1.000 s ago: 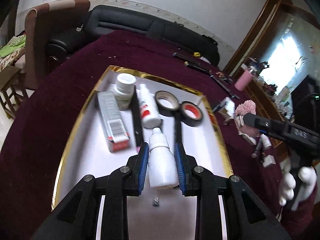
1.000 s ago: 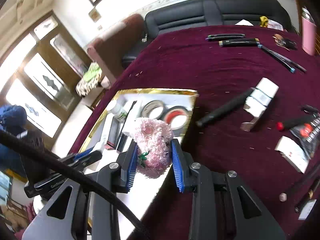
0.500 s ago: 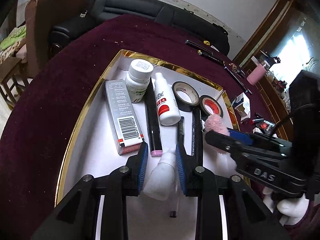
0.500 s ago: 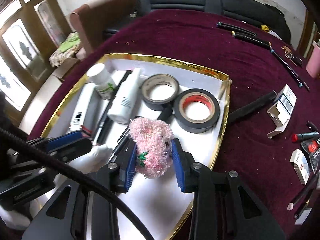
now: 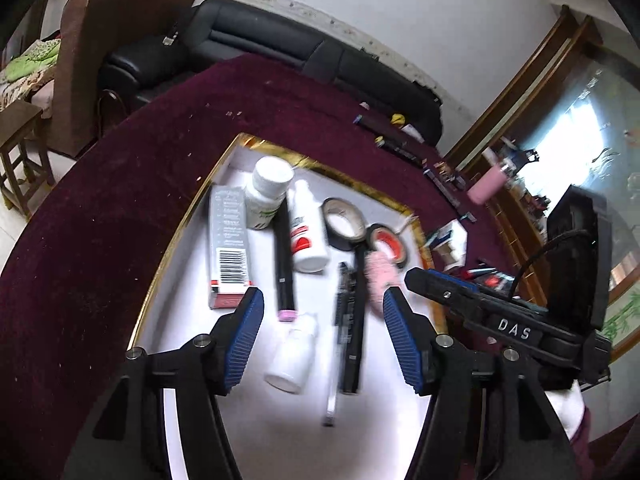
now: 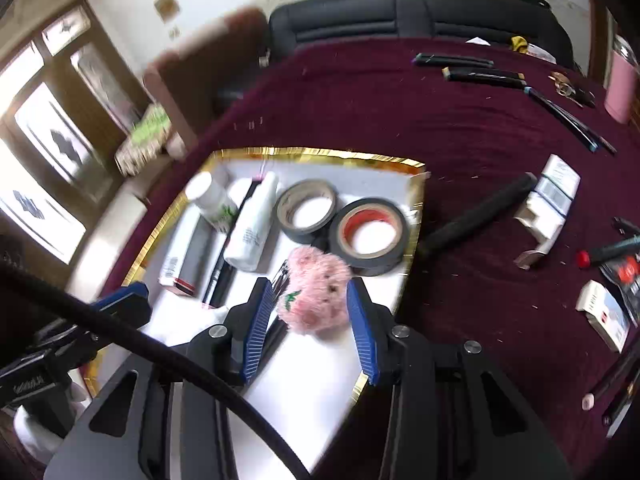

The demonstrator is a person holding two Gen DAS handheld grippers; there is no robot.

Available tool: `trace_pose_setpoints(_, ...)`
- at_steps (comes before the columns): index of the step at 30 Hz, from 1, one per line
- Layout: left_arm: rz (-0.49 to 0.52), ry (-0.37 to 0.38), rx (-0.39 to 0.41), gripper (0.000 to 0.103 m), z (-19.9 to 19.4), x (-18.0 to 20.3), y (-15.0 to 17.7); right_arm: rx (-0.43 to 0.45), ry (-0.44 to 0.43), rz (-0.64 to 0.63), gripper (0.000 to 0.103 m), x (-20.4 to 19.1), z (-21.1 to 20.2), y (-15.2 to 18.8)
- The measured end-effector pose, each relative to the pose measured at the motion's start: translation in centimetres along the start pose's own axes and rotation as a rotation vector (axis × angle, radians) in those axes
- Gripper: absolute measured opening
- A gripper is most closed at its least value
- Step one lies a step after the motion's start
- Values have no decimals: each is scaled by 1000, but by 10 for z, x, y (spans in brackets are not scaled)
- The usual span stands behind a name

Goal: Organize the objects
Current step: 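Move both grippers back over the cluttered table, then grasp the white green-striped medicine box with the left gripper and lift it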

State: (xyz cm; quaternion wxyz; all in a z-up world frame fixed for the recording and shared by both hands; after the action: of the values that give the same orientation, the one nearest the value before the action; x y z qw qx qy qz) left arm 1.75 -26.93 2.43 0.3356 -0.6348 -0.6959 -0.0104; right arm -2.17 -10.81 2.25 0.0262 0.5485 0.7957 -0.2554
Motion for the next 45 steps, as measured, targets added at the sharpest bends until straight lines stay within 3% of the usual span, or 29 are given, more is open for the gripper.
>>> trace_pose_setpoints(3,14,58,7,61,-11,17,3,78,-51,63,37,29,-31,8)
trace_pose_setpoints(5,25,142,-15,62,-11,35,4,148,-63,124,37,58,-57,18)
trace_pose_setpoints(7,34,199,-53,63,-3,54,6,220,-58,190,44,92,-84,30)
trace_pose_setpoints(13,126,214,-176,63,44,125,15,359,29,335,54,183,-136,72)
trace_pose_setpoints(18,269,104,-176,63,79,184,5,403,61,382,54,224,-142,91)
trace_pose_setpoints(23,401,-16,-171,63,115,221,-15,427,0,422,54,244,-136,97)
trace_pose_setpoints(26,460,-131,-160,63,141,233,-33,425,-33,421,54,247,-134,99)
trace_pose_setpoints(32,476,-279,-196,63,197,234,-60,409,-84,425,54,253,-129,103)
trace_pose_setpoints(40,577,-428,-196,63,249,240,-77,370,-107,417,54,253,-120,105)
trace_pose_setpoints(41,596,-441,-195,61,252,243,-77,369,-104,416,54,254,-119,105)
trace_pose_setpoints(43,647,-464,-172,35,256,249,-72,368,-96,412,54,254,-119,105)
trace_pose_setpoints(45,633,-412,-186,29,254,251,-67,366,-84,410,54,255,-118,105)
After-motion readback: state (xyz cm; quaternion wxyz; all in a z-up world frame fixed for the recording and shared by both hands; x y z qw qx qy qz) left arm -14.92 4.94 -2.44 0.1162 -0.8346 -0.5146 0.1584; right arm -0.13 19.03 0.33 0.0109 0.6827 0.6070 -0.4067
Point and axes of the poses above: each gripper's, at about its wrist camera, not at the fingertips, and z roughly the way its jaws point, x to its right, y to its underside, the point moved 6 cm from there along z, roughly the way its jaws point, and after that the axes turned 13 degrees about -x, right-handed, at the moved point
